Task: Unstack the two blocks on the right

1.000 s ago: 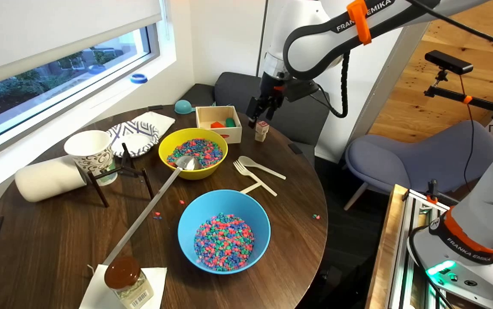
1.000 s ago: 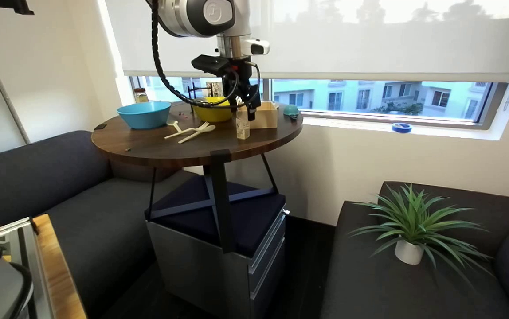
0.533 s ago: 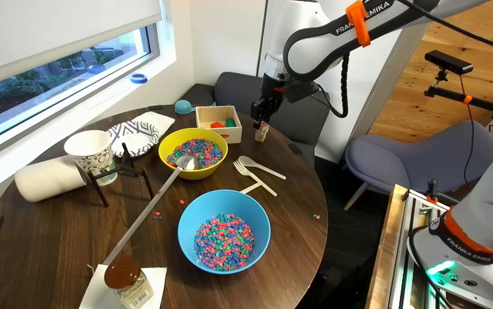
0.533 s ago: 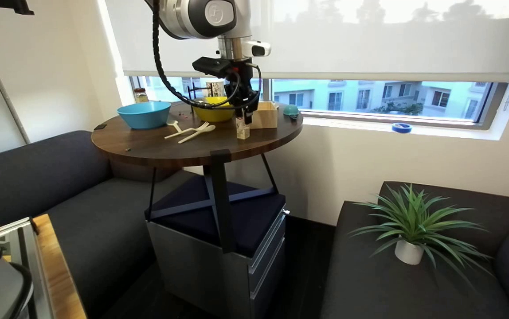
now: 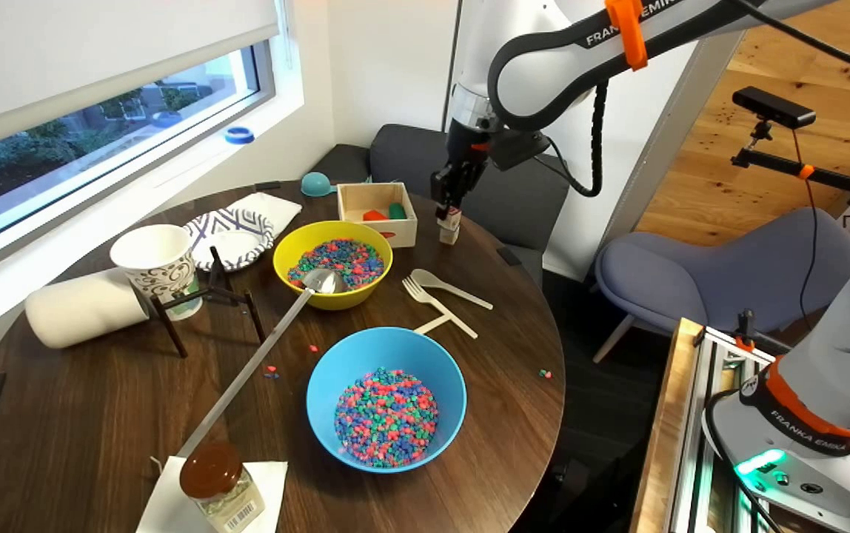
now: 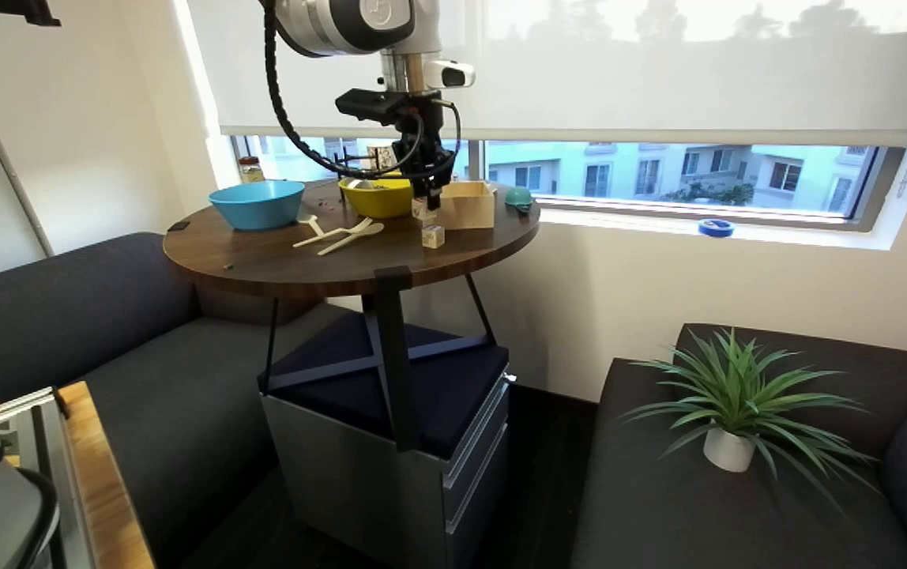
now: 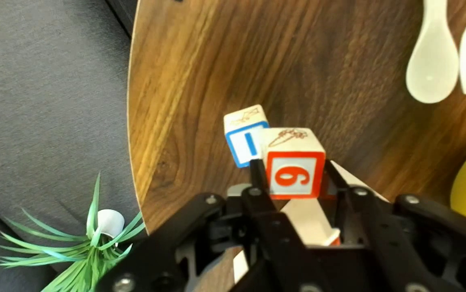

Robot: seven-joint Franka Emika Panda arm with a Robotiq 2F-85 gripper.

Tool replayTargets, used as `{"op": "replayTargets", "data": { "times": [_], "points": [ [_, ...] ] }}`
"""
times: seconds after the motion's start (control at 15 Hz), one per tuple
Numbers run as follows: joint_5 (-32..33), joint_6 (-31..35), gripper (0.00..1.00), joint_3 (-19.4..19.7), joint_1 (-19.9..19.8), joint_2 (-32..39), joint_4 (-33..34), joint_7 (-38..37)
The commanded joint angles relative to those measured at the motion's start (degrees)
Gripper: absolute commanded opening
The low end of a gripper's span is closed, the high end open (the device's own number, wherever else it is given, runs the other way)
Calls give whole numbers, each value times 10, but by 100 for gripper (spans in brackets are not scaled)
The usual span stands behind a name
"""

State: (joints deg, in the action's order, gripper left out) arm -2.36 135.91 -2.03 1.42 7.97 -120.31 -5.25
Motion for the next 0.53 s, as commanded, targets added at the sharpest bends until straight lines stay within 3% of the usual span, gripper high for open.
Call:
{"op": "replayTargets", "data": {
  "times": [0.0, 0.2, 0.47],
  "points": [
    [-16, -29, 9, -16, 15, -15, -1, 17],
    [-20, -35, 9, -29, 29, -3, 1, 6],
    [26, 5, 9, -23, 46, 18, -1, -70]
  ]
}}
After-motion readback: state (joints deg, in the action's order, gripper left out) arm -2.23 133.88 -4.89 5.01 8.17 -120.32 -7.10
